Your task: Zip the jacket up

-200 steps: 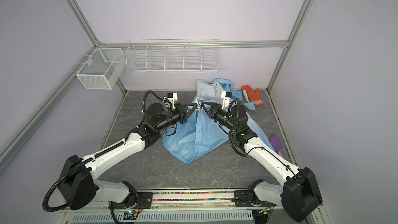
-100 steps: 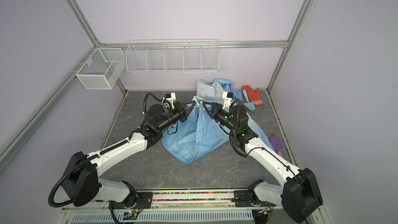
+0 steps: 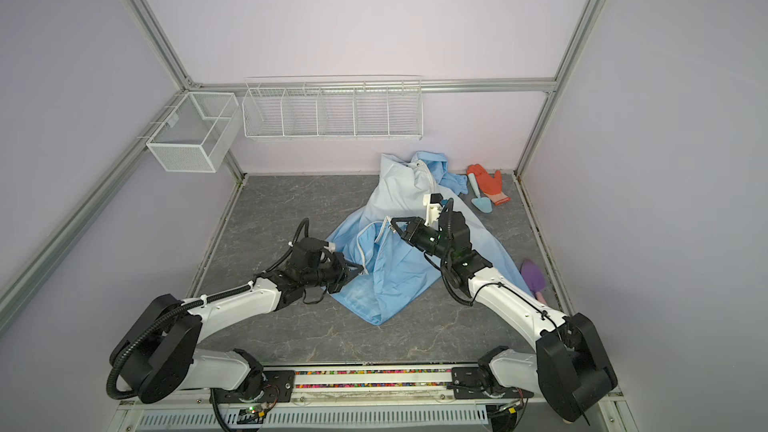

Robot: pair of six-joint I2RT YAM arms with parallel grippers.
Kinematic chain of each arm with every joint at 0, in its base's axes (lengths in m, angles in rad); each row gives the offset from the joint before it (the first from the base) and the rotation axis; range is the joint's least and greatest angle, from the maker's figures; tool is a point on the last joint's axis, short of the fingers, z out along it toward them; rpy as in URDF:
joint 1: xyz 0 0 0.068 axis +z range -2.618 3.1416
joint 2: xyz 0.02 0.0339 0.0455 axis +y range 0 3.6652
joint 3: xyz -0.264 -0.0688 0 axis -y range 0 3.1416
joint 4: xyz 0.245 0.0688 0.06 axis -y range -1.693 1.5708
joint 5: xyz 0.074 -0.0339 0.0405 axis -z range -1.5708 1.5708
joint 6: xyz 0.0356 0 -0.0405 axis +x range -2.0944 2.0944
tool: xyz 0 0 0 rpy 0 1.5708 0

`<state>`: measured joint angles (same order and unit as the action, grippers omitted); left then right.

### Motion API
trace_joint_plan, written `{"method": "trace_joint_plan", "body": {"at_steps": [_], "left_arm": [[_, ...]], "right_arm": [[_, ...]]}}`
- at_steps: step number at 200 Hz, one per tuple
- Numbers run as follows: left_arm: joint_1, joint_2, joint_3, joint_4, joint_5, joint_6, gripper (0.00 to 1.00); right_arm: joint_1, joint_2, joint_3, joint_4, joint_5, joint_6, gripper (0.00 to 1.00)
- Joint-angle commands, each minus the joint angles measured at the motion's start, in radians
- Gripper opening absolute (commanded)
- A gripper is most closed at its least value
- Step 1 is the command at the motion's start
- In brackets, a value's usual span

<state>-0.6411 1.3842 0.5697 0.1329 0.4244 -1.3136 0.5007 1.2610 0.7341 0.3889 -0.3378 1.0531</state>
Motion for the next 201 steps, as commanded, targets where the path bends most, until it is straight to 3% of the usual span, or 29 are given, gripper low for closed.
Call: {"method": "trace_joint_plan", "body": {"at_steps": [1,13,36,55,78,106,149,170,201], "left_arm": [[0.008,-0.030,-0.004,-0.102,-0.006,0.036,0.29],[0.007,-0.082,0.015,-0.198,-0.030,0.062,0.43],[0.008,-0.214,0.109,-0.501,-0.117,0.144,0.50],[0.008,-0.324,0.197,-0.739,-0.206,0.201,0.49],[0.006,-0.435,0.306,-0.902,-0.305,0.301,0.36],[-0.045,-0.457,0.478,-0.883,-0.372,0.527,0.35],[-0.143,-0.220,0.771,-0.835,-0.373,0.865,0.35],[-0.161,-0.147,0.843,-0.812,-0.356,0.955,0.35],[-0.161,-0.140,0.808,-0.707,-0.311,1.013,0.38]], "right_arm": [[0.010,-0.003,0.004,-0.012,0.004,-0.048,0.07],[0.016,-0.010,0.027,-0.055,0.016,-0.065,0.07],[0.021,-0.026,0.070,-0.136,0.045,-0.091,0.07],[0.021,-0.033,0.100,-0.189,0.051,-0.100,0.07],[0.022,-0.043,0.131,-0.241,0.049,-0.104,0.07],[0.019,-0.063,0.181,-0.315,0.052,-0.100,0.07],[0.019,-0.073,0.241,-0.407,0.062,-0.078,0.07],[0.019,-0.066,0.274,-0.440,0.063,-0.080,0.07],[0.013,-0.064,0.317,-0.481,0.081,-0.067,0.07]]}}
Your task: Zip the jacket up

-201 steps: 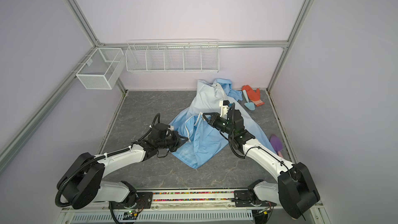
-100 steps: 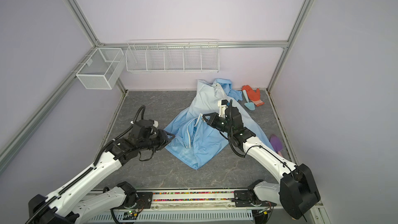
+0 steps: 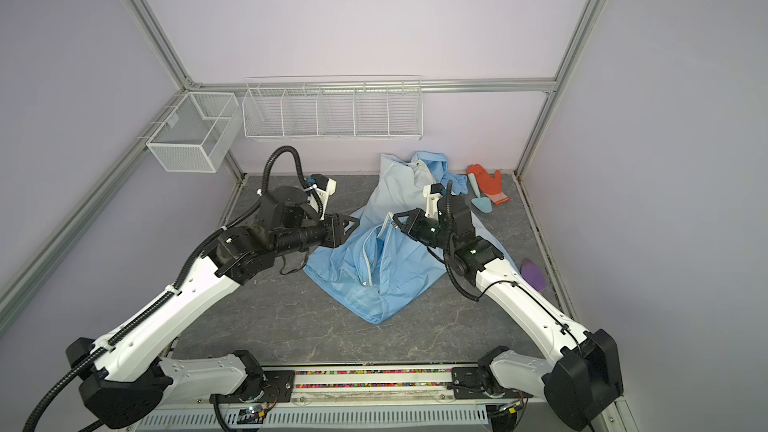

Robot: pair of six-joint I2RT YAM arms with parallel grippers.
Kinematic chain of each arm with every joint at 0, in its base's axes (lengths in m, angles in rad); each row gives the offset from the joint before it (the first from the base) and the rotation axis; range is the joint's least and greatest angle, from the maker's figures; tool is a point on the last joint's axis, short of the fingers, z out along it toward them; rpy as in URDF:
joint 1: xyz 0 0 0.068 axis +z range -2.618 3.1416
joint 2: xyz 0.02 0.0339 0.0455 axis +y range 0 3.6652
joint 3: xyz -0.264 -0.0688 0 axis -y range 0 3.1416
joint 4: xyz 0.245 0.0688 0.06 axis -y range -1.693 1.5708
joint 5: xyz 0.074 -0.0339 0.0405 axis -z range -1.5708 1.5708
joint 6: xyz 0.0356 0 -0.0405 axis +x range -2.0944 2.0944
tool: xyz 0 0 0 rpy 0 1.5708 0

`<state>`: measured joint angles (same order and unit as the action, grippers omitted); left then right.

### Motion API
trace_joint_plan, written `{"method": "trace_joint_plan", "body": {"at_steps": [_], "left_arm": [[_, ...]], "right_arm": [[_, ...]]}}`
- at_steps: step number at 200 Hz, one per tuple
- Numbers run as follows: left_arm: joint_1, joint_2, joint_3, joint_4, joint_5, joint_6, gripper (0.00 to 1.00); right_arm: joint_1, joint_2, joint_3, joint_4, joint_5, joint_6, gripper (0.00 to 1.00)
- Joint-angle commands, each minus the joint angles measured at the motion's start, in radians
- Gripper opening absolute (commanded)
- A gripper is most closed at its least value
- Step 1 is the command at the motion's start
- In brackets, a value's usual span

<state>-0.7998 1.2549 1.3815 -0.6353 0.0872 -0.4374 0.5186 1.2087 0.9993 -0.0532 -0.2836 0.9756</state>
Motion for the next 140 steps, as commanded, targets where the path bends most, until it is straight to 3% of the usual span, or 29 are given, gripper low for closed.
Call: {"method": "trace_joint_plan", "body": {"at_steps": [1,78,115,140], "left_arm": [[-0.003,-0.011,-0.004,0.062,0.028,0.138,0.38],[-0.007,0.070,0.026,0.059,0.096,0.207,0.36],[-0.099,0.107,0.076,0.050,-0.013,0.310,0.42],[-0.119,0.142,0.099,0.065,-0.029,0.343,0.43]], "right_arm": [[-0.005,-0.012,0.054,-0.042,0.027,0.011,0.06],[-0.005,-0.021,0.127,-0.134,0.058,0.101,0.07],[-0.001,-0.009,0.140,-0.134,0.065,0.113,0.07],[0.008,0.003,0.153,-0.137,0.071,0.117,0.07]]}}
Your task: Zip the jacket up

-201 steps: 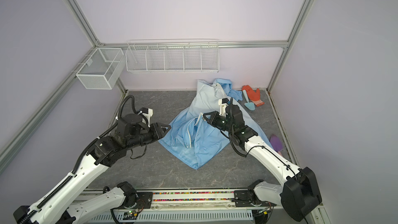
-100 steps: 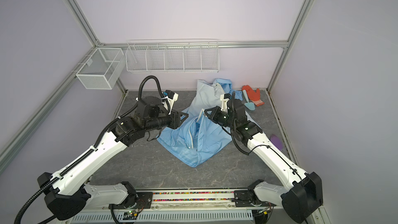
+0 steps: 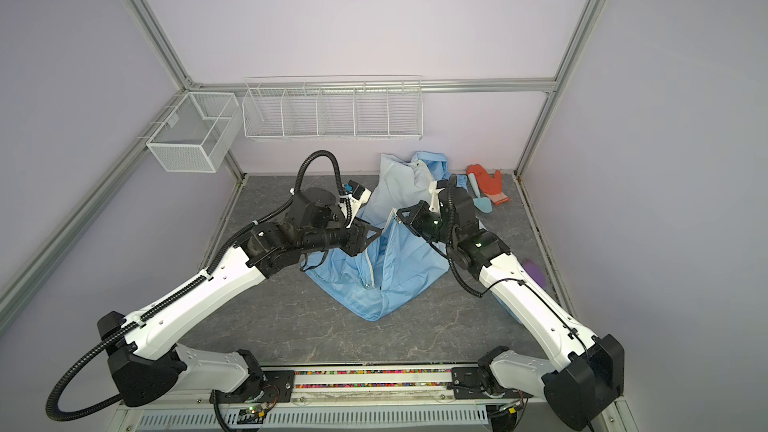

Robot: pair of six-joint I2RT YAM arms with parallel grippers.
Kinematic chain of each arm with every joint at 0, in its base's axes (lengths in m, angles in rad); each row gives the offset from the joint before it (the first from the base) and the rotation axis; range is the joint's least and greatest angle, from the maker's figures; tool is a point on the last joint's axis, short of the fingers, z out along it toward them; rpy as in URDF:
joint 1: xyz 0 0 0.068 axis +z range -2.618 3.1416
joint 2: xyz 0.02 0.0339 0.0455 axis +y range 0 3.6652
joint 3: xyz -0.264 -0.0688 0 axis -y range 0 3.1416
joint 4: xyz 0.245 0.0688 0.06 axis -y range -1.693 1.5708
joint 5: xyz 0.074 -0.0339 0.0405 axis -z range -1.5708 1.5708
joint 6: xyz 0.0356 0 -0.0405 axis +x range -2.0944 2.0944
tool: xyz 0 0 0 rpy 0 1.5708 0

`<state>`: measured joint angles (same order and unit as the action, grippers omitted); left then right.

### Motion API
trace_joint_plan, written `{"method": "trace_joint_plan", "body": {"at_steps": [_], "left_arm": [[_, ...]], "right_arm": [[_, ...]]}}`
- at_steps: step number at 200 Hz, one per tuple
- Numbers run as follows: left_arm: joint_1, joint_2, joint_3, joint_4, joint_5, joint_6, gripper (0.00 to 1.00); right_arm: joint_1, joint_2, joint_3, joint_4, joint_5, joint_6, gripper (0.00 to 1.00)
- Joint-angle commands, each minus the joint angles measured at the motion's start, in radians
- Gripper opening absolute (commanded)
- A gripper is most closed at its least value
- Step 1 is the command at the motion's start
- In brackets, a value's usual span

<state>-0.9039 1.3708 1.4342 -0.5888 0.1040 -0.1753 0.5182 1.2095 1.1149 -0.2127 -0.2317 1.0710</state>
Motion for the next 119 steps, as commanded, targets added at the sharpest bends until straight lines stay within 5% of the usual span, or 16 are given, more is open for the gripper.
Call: {"method": "trace_joint_plan", "body": {"at_steps": [1,58,119], "left_arm": [[-0.015,0.027,0.047,0.020,-0.046,0.081,0.43],[-0.026,0.086,0.082,0.055,-0.015,0.103,0.43],[-0.065,0.105,0.085,0.073,-0.102,0.149,0.43]], "right_arm": [[0.008,0.004,0.038,0.022,0.021,0.021,0.07],[0.024,0.012,0.057,0.016,0.045,0.026,0.07],[0.048,0.025,0.063,0.022,0.063,0.038,0.07]]}}
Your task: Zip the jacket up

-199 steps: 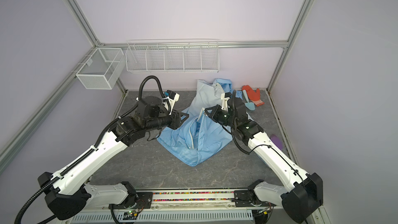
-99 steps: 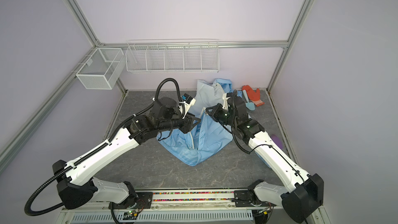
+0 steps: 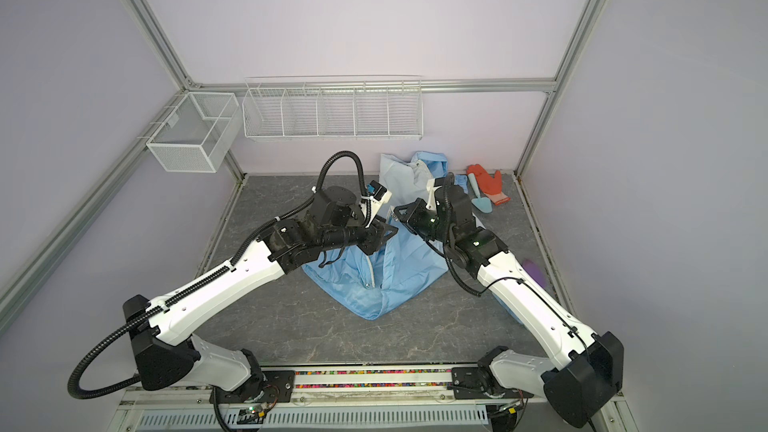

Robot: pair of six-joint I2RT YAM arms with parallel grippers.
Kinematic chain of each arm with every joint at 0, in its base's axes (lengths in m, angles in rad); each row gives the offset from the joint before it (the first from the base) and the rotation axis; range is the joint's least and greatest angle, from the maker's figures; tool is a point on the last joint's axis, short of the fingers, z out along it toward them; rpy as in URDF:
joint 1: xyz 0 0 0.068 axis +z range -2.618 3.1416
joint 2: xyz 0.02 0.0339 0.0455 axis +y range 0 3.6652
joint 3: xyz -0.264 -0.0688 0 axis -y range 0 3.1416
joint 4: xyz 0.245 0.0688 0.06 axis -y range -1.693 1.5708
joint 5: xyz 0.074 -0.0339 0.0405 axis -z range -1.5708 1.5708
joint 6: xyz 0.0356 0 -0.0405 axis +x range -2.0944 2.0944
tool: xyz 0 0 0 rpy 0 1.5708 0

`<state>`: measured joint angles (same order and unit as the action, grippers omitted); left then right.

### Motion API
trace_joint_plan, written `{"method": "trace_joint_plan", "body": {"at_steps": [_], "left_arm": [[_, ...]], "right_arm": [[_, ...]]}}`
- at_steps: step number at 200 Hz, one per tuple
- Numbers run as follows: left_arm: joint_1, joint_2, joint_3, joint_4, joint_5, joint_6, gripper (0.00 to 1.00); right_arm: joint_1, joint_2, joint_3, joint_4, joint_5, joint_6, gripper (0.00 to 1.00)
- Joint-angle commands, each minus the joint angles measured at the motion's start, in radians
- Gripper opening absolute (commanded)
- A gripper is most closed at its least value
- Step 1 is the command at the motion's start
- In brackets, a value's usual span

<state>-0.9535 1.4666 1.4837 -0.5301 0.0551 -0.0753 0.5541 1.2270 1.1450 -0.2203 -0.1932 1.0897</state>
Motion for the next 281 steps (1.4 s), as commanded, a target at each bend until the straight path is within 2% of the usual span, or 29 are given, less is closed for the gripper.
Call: {"method": "trace_joint_plan", "body": {"at_steps": [1,80,141,177,210,237,281], "left_arm": [[-0.016,0.009,0.035,0.014,-0.055,0.049,0.43],[-0.019,0.035,0.046,0.018,-0.152,0.046,0.38],[-0.019,0.052,0.058,0.013,-0.123,0.045,0.32],[-0.019,0.056,0.068,0.000,-0.115,0.045,0.24],[-0.021,0.047,0.070,-0.007,-0.108,0.040,0.09],[-0.018,0.047,0.079,-0.025,-0.114,0.035,0.01],[-0.009,0.041,0.090,-0.028,-0.114,0.019,0.00]], "right_arm": [[0.011,0.007,0.033,0.030,0.024,0.019,0.07],[0.025,0.022,0.044,0.038,0.032,0.027,0.07],[0.025,0.035,0.047,0.044,0.028,0.024,0.07],[0.025,0.038,0.045,0.045,0.026,0.019,0.06],[0.024,0.034,0.038,0.048,0.031,0.009,0.07],[0.024,0.030,0.033,0.048,0.030,0.003,0.07],[0.023,0.027,0.024,0.053,0.026,0.003,0.07]]}}
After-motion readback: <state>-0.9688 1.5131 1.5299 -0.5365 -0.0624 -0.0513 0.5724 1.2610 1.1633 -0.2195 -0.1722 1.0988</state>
